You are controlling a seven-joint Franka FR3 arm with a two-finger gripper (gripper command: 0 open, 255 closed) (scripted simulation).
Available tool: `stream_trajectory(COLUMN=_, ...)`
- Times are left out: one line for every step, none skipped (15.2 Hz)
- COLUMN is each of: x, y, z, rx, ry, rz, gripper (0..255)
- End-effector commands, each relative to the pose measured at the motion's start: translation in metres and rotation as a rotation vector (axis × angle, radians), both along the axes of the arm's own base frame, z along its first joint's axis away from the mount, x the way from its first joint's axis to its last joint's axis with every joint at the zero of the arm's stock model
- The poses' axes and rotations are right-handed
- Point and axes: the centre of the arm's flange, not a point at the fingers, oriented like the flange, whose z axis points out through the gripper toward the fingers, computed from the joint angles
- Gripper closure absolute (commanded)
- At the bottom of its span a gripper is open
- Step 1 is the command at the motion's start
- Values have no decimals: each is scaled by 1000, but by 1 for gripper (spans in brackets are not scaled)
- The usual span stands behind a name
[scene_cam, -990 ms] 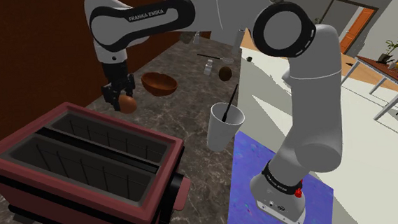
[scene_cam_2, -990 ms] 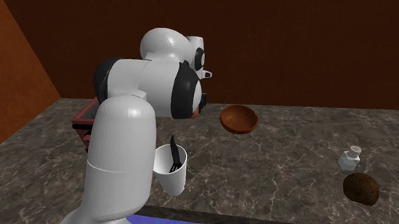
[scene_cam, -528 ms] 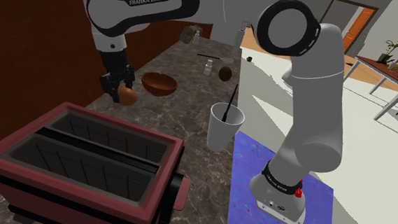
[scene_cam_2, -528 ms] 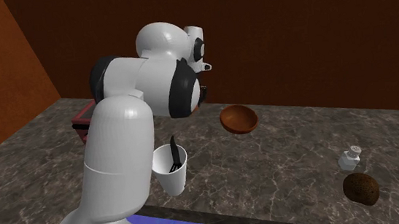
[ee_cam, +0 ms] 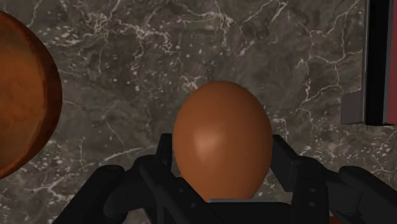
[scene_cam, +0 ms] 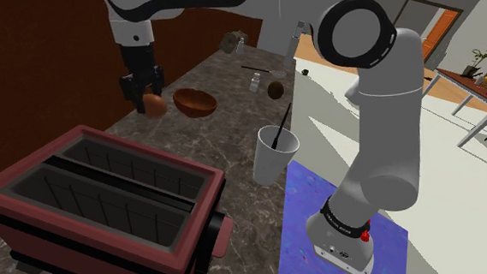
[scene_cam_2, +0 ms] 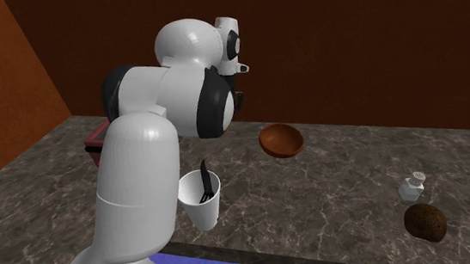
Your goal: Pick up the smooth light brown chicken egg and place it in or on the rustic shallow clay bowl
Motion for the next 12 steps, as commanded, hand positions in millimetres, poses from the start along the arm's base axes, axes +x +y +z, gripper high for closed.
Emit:
stream_trajectory(x=0, y=-1, z=11, rx=0, ry=0, rz=0, gripper=255)
stream_trajectory(x=0, y=-1, z=16, rx=0, ry=0, rz=0, gripper=255)
stream_trajectory(x=0, y=-1, z=21, rx=0, ry=0, rz=0, gripper=255)
stream_trajectory(x=0, y=-1, z=27, rx=0, ry=0, rz=0, gripper=255)
stream_trajectory(x=0, y=-1, z=32, rx=0, ry=0, rz=0, gripper=255)
stream_trajectory(x=0, y=-1, z=37, rx=0, ry=0, rz=0, gripper=255)
stream_trajectory(x=0, y=-1, z=43, rx=0, ry=0, rz=0, gripper=255)
stream_trajectory(x=0, y=-1, z=46, rx=0, ry=0, rz=0, gripper=255)
stream_trajectory(x=3, y=-13, z=46, rx=0, ry=0, rz=0, gripper=255)
stream_trajectory(x=6, y=-26, z=46, rx=0, ry=0, rz=0, gripper=255)
stream_trajectory(x=10, y=-39, z=47, rx=0, ry=0, rz=0, gripper=255)
stream_trajectory(x=13, y=-52, z=47, rx=0, ry=0, rz=0, gripper=255)
